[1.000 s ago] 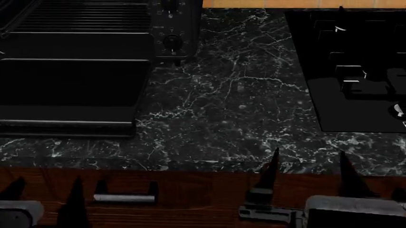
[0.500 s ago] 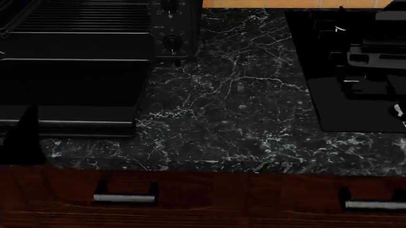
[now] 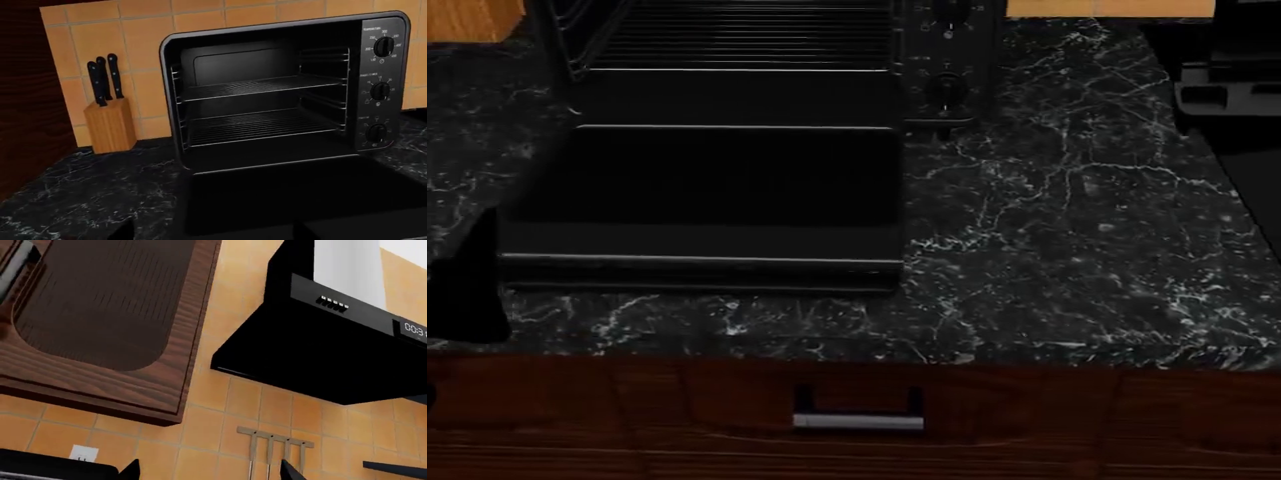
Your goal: Close the toaster oven door.
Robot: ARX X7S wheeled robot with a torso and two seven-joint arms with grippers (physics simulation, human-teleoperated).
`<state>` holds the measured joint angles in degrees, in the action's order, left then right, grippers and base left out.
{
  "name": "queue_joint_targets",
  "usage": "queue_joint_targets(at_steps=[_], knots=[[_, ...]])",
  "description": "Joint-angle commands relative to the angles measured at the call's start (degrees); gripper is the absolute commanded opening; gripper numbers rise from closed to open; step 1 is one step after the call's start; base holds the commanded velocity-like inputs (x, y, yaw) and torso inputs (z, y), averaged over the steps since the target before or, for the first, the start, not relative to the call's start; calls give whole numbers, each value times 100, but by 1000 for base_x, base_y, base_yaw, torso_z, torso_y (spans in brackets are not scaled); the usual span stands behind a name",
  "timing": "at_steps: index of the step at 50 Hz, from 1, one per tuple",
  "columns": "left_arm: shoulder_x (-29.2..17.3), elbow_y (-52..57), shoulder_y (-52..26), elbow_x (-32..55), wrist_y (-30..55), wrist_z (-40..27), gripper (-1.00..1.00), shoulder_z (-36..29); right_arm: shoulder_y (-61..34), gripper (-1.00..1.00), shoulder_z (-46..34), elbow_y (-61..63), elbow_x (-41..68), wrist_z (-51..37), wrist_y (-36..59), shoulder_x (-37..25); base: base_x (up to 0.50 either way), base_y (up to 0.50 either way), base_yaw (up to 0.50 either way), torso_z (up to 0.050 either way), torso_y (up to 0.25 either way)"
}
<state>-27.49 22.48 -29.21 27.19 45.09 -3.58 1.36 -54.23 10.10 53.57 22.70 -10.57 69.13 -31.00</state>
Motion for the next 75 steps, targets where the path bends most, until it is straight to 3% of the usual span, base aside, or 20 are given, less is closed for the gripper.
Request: queue_joint_targets(at_steps=[1, 21, 69, 75], knots=[[-57, 17, 45, -14, -58, 43, 100, -45, -69, 100, -30, 65, 89, -3, 119, -51, 0, 500, 0, 0, 0], [-38, -156, 126, -91, -291, 98, 100, -133, 26, 100, 13, 93, 164, -33, 72, -61, 0, 500, 0, 0, 0], [24, -206, 75, -117, -426, 69, 100, -302, 71, 100, 522, 336, 518, -108, 205, -133, 344, 50, 0, 0, 0], [-235, -420, 166, -495, -1142, 490, 100, -608, 37, 100, 581, 379, 610, -123, 282, -139, 0, 0, 0, 0, 0]])
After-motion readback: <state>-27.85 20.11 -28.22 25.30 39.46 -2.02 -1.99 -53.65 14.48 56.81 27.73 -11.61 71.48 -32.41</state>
